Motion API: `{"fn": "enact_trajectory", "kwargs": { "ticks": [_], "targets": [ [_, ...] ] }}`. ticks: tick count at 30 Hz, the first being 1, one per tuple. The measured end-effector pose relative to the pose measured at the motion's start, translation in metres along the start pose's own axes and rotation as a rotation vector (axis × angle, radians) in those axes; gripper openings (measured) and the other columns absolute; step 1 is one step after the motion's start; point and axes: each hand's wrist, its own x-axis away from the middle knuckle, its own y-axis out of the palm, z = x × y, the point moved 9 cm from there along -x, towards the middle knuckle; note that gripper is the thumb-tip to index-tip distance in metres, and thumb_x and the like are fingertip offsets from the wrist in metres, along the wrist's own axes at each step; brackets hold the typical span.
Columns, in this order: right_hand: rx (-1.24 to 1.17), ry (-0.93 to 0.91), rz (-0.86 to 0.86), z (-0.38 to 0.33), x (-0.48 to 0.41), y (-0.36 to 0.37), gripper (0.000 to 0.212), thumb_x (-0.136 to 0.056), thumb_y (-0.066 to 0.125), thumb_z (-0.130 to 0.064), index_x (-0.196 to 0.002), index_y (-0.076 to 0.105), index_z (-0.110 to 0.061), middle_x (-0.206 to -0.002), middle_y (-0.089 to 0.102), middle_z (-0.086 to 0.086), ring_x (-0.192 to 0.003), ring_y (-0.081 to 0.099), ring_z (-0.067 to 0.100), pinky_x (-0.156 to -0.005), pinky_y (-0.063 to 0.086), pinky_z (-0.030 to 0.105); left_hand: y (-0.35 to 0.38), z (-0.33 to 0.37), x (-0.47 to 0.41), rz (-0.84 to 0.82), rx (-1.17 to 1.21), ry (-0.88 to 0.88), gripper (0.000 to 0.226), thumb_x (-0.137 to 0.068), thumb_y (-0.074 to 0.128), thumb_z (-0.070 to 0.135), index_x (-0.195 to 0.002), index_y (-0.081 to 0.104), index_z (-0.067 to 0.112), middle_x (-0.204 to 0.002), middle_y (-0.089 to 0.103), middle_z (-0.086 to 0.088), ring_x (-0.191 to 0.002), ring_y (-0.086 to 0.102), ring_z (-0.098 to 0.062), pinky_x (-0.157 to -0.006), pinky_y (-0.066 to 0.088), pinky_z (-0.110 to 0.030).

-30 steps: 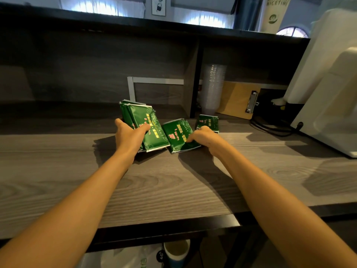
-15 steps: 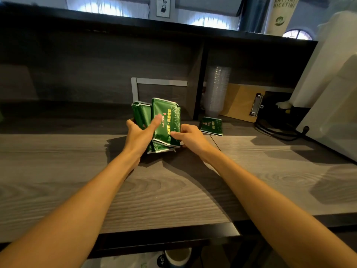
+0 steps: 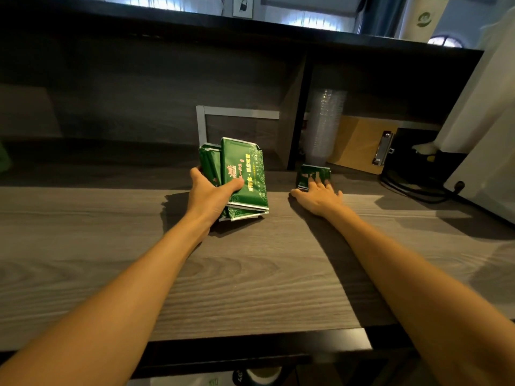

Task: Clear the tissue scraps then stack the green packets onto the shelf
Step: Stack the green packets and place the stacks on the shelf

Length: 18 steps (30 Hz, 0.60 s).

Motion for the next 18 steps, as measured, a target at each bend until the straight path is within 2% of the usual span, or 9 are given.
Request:
{"fn": "enact_trajectory", "kwargs": {
  "ticks": [3,5,8,10,11,13,15,16,18],
  "targets": [
    [0.028,-0.040,-0.002,-0.009,0.004,-0.002,0.063,-0.096,0.032,-0.050,-0.146,0.028,-0.012,-0.153,0.027,0.010,-0.141,0.025,0.028,-0.116,0.009,0.049,0.000,-0.001,0.000,0.001,-0.006,-0.008,0.050,-0.079,0.072,0.022,-0.111,0.033,0.018,-0.091,0.051,0.009,-0.084,0.055,-0.007,-0.065,0.044,-0.023],
    [0.009,-0.085,0.007,-0.018,0.012,-0.008,0.053,-0.097,0.035,-0.043,-0.140,0.040,-0.013,-0.144,0.041,0.013,-0.131,0.039,0.031,-0.112,0.022,0.046,-0.001,-0.001,0.000,0.006,-0.016,-0.009,0.050,-0.079,0.071,0.022,-0.111,0.032,0.018,-0.091,0.050,0.009,-0.083,0.054,-0.007,-0.066,0.043,-0.022],
    [-0.174,-0.102,0.074,-0.024,0.023,-0.022,0.040,-0.094,0.044,-0.032,-0.120,0.059,-0.005,-0.122,0.059,0.017,-0.108,0.055,0.033,-0.090,0.044,0.038,-0.005,0.001,0.001,0.041,-0.030,-0.014,0.052,-0.080,0.071,0.023,-0.115,0.032,0.016,-0.090,0.048,0.009,-0.086,0.053,-0.011,-0.072,0.043,-0.027],
    [-0.293,-0.108,0.162,-0.025,0.031,-0.033,0.034,-0.088,0.053,-0.025,-0.102,0.067,0.003,-0.103,0.068,0.019,-0.089,0.062,0.030,-0.071,0.046,0.034,-0.010,0.001,0.001,0.077,-0.027,-0.026,0.058,-0.080,0.071,0.023,-0.121,0.032,0.014,-0.095,0.050,0.005,-0.092,0.053,-0.015,-0.077,0.043,-0.031],
    [-0.326,-0.123,0.211,-0.025,0.036,-0.039,0.032,-0.085,0.055,-0.021,-0.094,0.070,0.006,-0.093,0.070,0.020,-0.084,0.064,0.030,-0.066,0.046,0.033,-0.013,0.000,0.002,0.093,-0.026,-0.032,0.059,-0.080,0.071,0.023,-0.123,0.032,0.014,-0.099,0.050,0.004,-0.095,0.054,-0.017,-0.078,0.043,-0.032],
    [-0.373,-0.155,0.295,-0.026,0.043,-0.047,0.027,-0.082,0.057,-0.018,-0.081,0.072,0.004,-0.084,0.071,0.020,-0.084,0.065,0.031,-0.066,0.047,0.033,-0.016,0.000,0.002,0.114,-0.027,-0.036,0.061,-0.079,0.072,0.023,-0.124,0.032,0.013,-0.103,0.051,0.002,-0.098,0.054,-0.019,-0.081,0.044,-0.033],
    [-0.375,-0.164,0.255,-0.028,0.043,-0.040,0.027,-0.083,0.064,-0.026,-0.089,0.068,0.000,-0.098,0.068,0.017,-0.095,0.062,0.029,-0.077,0.049,0.036,-0.017,0.000,0.002,0.121,-0.034,-0.038,0.060,-0.079,0.072,0.022,-0.123,0.032,0.013,-0.105,0.051,0.001,-0.100,0.055,-0.019,-0.082,0.045,-0.034],
    [-0.338,-0.148,0.191,-0.029,0.041,-0.032,0.038,-0.081,0.068,-0.035,-0.102,0.062,-0.003,-0.111,0.063,0.015,-0.105,0.058,0.028,-0.085,0.049,0.039,-0.017,0.000,0.002,0.126,-0.037,-0.041,0.059,-0.079,0.072,0.023,-0.121,0.033,0.013,-0.105,0.051,0.000,-0.100,0.055,-0.020,-0.083,0.046,-0.035],
    [-0.197,-0.085,0.079,-0.026,0.038,-0.017,0.075,-0.074,0.069,-0.055,-0.126,0.047,-0.005,-0.132,0.047,0.014,-0.122,0.044,0.030,-0.099,0.041,0.041,-0.018,0.000,0.001,0.135,-0.034,-0.046,0.055,-0.078,0.072,0.023,-0.116,0.033,0.015,-0.103,0.051,0.001,-0.100,0.055,-0.020,-0.083,0.047,-0.035]
  ]
}}
